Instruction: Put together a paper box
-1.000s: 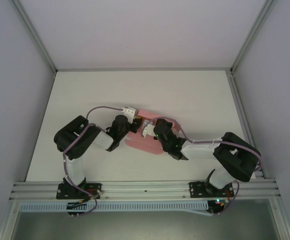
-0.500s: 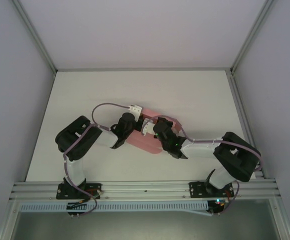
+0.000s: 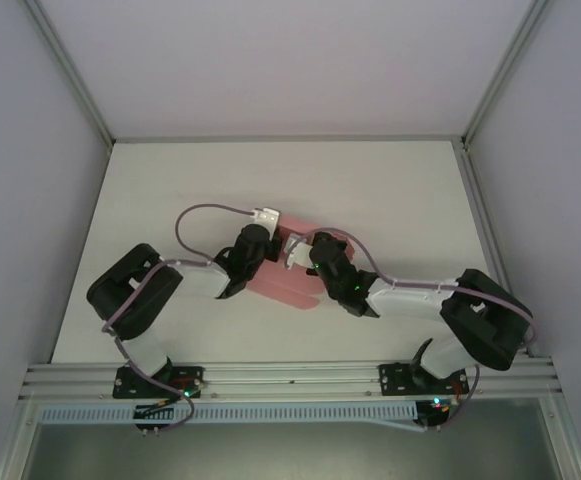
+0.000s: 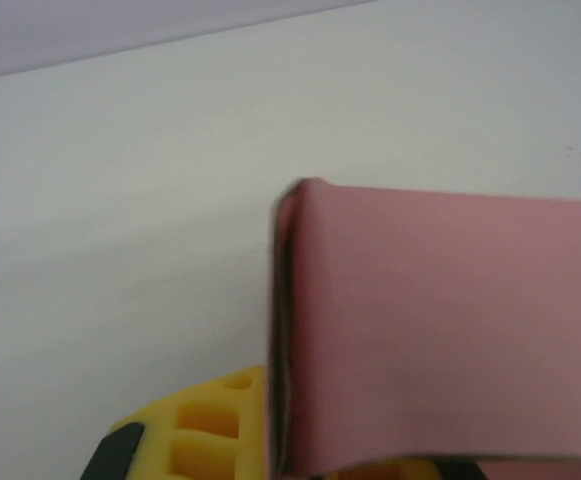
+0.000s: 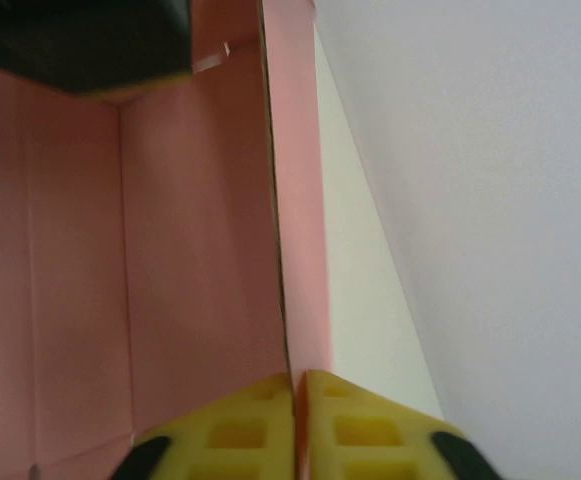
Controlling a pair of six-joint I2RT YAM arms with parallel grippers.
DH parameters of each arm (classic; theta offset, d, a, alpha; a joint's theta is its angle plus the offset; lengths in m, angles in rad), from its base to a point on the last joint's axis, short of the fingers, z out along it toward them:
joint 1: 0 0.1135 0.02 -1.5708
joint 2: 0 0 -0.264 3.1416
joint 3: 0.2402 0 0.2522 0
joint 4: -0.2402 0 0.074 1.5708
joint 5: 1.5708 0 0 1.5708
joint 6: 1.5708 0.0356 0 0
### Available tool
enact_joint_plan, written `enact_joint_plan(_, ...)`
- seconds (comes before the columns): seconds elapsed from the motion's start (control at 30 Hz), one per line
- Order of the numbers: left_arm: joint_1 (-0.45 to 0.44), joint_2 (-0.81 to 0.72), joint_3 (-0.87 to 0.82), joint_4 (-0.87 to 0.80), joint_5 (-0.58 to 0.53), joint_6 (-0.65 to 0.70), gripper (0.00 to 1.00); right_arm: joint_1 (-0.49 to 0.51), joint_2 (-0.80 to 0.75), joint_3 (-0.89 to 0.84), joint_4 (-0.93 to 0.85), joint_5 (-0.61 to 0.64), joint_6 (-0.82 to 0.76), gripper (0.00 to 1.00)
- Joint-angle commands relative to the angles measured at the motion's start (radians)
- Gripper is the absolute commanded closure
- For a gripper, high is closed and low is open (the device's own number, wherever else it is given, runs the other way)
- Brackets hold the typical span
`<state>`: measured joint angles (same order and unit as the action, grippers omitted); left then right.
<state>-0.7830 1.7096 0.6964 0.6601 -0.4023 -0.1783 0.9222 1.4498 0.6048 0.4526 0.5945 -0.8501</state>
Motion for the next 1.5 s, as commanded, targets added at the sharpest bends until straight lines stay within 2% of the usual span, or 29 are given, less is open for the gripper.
enact_joint_plan(0.0, 0.025, -0.106, -0.005, -0.013, -0.117, -0.03, 1.0, -0.02, -0.055, 0.03, -0.129, 0.009, 0.074, 0.4)
enact_joint_plan(0.03, 0.011, -0.128, 0.001, -0.044, -0.107, -0.042, 1.0, -0.02, -0.078, 0.055, -0.133, -0.009, 0.097, 0.33)
enact_joint_plan(0.07, 0.002, -0.144, 0.011, -0.082, -0.125, -0.068, 1.0, -0.018, -0.104, 0.073, -0.139, -0.023, 0.117, 0.21)
enact_joint_plan(0.1, 0.0, -0.159, 0.019, -0.118, -0.127, -0.09, 1.0, -0.02, -0.135, 0.083, -0.15, -0.038, 0.138, 0.03)
enact_joint_plan(0.13, 0.002, -0.173, 0.027, -0.159, -0.128, -0.112, 1.0, -0.019, -0.18, 0.084, -0.163, -0.066, 0.158, 0.0)
enact_joint_plan(0.23, -0.001, -0.216, 0.025, -0.239, -0.131, -0.159, 1.0, -0.022, -0.34, 0.05, -0.161, -0.144, 0.239, 0.0)
enact_joint_plan(0.37, 0.001, -0.28, 0.001, -0.283, -0.136, -0.181, 1.0, -0.074, -0.559, 0.013, -0.199, -0.276, 0.4, 0.0)
enact_joint_plan(0.5, 0.0, -0.324, -0.004, -0.324, -0.134, -0.195, 1.0, -0.15, -0.657, 0.022, -0.195, -0.277, 0.58, 0.0)
enact_joint_plan(0.57, 0.0, -0.347, -0.013, -0.322, -0.125, -0.201, 1.0, -0.196, -0.644, 0.067, -0.246, -0.283, 0.669, 0.0)
enact_joint_plan(0.67, 0.0, -0.367, -0.018, -0.329, -0.109, -0.21, 1.0, -0.212, -0.57, 0.156, -0.336, -0.316, 0.751, 0.0)
enact_joint_plan(0.8, -0.001, -0.382, -0.018, -0.348, -0.103, -0.234, 1.0, -0.216, -0.462, 0.233, -0.423, -0.33, 0.805, 0.0)
enact_joint_plan(0.97, -0.001, -0.405, -0.031, -0.341, -0.078, -0.242, 1.0, -0.26, -0.346, 0.268, -0.493, -0.311, 0.873, 0.0)
enact_joint_plan(1.07, -0.001, -0.416, -0.032, -0.34, -0.067, -0.249, 1.0, -0.29, -0.3, 0.271, -0.506, -0.344, 0.889, 0.0)
enact_joint_plan(1.23, -0.001, -0.42, -0.031, -0.331, -0.042, -0.252, 1.0, -0.292, -0.267, 0.24, -0.411, -0.537, 0.855, 0.0)
enact_joint_plan(1.47, -0.001, -0.393, -0.02, -0.305, 0.011, -0.272, 1.0, -0.293, -0.236, 0.179, -0.172, -0.723, 0.903, 0.0)
